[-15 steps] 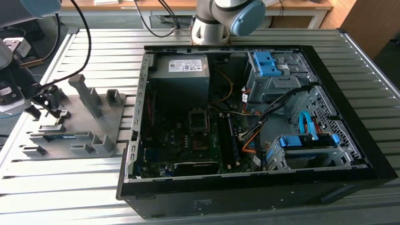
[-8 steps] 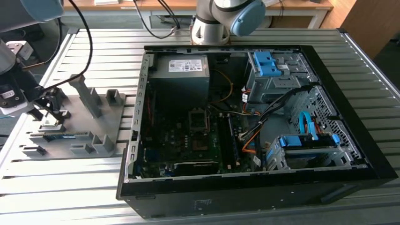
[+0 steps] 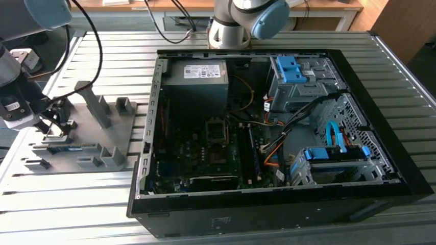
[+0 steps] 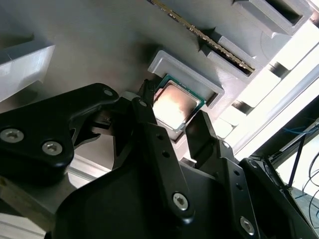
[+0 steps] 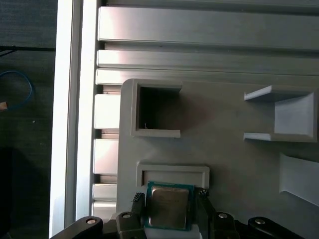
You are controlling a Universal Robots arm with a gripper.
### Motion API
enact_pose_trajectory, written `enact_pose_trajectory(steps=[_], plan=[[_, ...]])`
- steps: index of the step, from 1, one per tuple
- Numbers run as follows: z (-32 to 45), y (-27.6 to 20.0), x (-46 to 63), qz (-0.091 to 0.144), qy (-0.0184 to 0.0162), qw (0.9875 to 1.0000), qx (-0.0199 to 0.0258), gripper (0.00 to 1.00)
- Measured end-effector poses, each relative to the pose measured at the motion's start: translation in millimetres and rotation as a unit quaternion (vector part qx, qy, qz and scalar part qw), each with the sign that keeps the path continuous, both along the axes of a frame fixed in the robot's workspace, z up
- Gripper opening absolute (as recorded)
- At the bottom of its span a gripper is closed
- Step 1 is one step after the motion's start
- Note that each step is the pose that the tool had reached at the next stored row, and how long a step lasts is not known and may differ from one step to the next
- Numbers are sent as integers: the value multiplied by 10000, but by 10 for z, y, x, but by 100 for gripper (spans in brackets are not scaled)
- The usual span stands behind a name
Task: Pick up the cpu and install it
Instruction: 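Pick up the cpu and move it towards the insertion slot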
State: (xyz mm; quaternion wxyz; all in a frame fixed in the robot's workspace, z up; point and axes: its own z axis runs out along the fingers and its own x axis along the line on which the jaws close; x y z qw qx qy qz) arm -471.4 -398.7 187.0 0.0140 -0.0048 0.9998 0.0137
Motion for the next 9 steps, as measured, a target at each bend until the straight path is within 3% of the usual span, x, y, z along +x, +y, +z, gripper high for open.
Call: enact_pose_trajectory(steps=[9], plan=[[-32,-1,0,0,0,10000,0,53]])
